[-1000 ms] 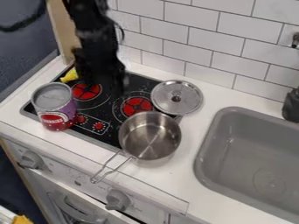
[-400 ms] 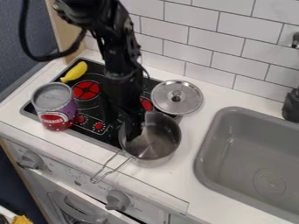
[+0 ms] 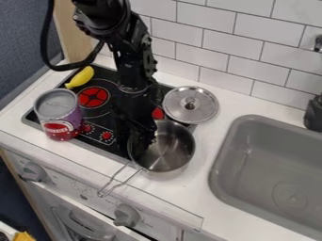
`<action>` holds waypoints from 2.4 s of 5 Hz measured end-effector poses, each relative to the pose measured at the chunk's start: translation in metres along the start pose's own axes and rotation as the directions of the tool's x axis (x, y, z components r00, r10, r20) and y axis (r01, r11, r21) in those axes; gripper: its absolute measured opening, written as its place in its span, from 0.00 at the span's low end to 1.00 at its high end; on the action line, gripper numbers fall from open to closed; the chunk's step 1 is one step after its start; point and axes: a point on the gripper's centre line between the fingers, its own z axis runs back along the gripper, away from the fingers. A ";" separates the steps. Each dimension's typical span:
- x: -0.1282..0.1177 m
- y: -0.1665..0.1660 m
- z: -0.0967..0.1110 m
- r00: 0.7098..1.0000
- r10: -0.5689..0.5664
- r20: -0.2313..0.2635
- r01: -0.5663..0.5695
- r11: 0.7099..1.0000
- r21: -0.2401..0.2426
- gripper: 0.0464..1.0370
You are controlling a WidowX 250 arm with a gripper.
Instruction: Move the silver pot to the right burner
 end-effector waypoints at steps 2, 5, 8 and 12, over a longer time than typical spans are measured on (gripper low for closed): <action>-0.001 -0.005 0.001 0.999 -0.033 -0.008 0.033 0.999 -0.032 0.10; 0.005 0.021 0.050 0.994 0.028 0.102 -0.023 0.999 -0.047 0.03; 0.031 0.102 0.073 0.933 0.325 0.156 -0.314 0.945 -0.087 0.03; 0.029 0.176 0.027 0.686 0.725 0.056 -0.709 0.684 -0.172 0.03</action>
